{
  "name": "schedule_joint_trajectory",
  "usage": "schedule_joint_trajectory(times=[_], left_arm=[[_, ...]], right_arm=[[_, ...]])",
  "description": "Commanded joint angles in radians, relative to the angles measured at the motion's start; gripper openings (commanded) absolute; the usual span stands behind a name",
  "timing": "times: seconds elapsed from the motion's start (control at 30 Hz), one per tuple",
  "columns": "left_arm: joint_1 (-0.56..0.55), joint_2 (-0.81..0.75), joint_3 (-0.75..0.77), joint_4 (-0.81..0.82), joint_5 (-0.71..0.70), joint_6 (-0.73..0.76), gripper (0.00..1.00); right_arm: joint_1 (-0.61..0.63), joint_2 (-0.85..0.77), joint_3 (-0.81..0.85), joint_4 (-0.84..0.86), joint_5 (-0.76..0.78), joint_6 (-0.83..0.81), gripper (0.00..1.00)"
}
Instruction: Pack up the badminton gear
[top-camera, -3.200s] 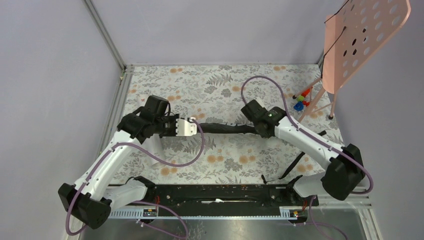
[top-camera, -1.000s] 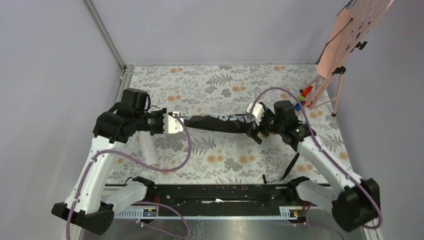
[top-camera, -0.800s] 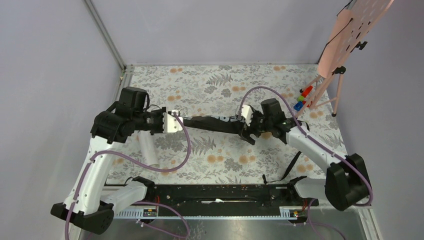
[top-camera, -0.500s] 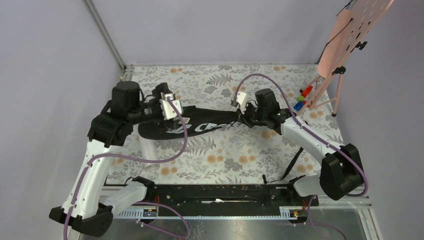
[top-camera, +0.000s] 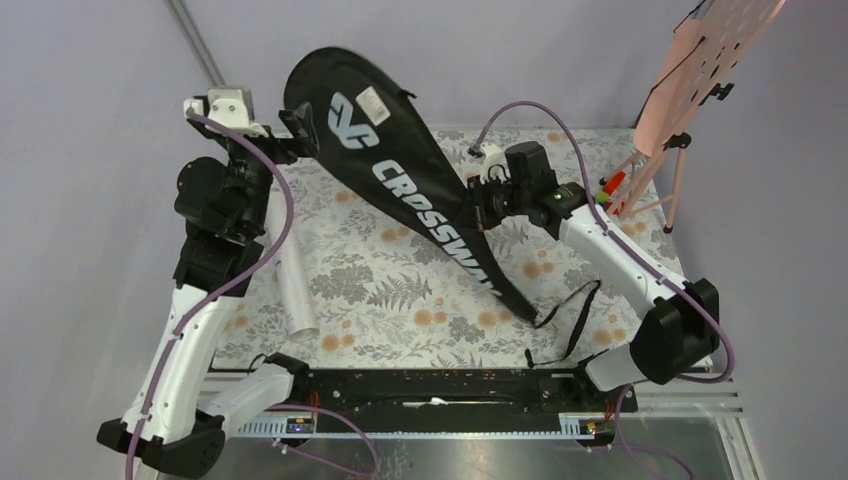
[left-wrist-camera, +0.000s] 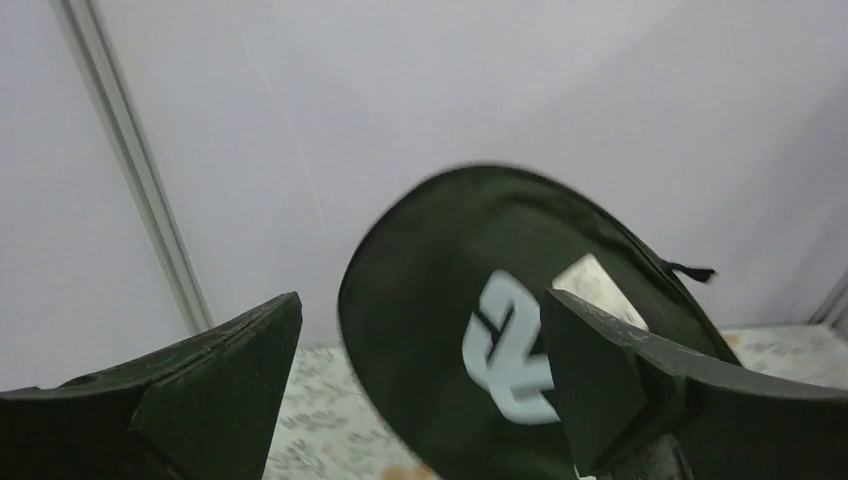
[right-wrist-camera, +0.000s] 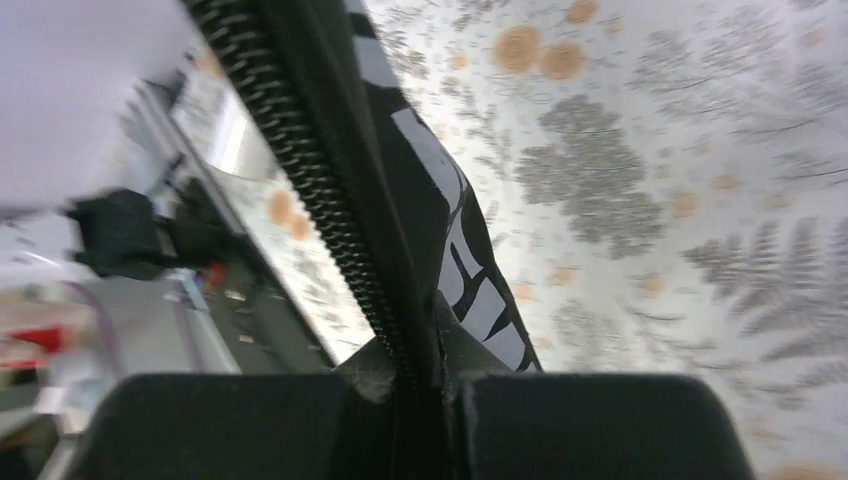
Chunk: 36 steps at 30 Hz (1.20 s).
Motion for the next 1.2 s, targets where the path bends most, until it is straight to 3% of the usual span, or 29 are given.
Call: schedule_joint_trajectory(times=[0.0,0.13,0.3,0.6,0.77,0.83,1.03,1.07,1.1,1.13,1.17], left_arm=[[0.001,-0.048,-0.127,-0.004,-0.113,-0.309,0.99],[-0.005,-0.083,-0.315,-0.05,-0.11,-0.476,0.99],[-0.006,-0.099,-0.442,-0.075,-0.121,-0.582,0.99],[-0.007,-0.117,-0.548,-0.107,-0.128,-0.618,0.99],[-0.007,-0.099,-0.559,-0.115,-0.138,-0.621,0.99],[-0.007,-0.091,-0.562,-0.114,-0.14,-0.624,0.99],[-0.008,-0.076,-0.555,-0.128,-0.131,-0.625,0.99],[-0.009,-0.076,-0.553,-0.134,-0.132,-0.626,0.99],[-0.007,-0.078,-0.553,-0.138,-0.134,-0.626,0.99],[-0.008,-0.081,-0.553,-0.142,-0.135,-0.625,0.99],[-0.008,-0.085,-0.555,-0.144,-0.135,-0.627,0.99]], right_arm=[[0.051,0.057,0.088,0.14,-0.108,0.399,0.0],[0.103,0.146,0.035,0.489,-0.1,0.716,0.0],[0.198,0.345,0.151,0.602,-0.044,0.841,0.0],[0.323,0.83,0.624,0.474,-0.206,0.776,0.0],[0.338,0.985,0.78,0.41,-0.241,0.729,0.0],[0.336,1.028,0.85,0.302,-0.205,0.676,0.01],[0.33,1.119,1.089,-0.032,-0.016,0.501,0.39],[0.326,1.11,1.105,-0.076,0.02,0.479,0.56],[0.321,1.091,1.097,-0.11,0.051,0.457,0.85],[0.315,1.059,1.071,-0.128,0.078,0.437,0.98],[0.311,1.017,1.03,-0.137,0.109,0.418,0.99]])
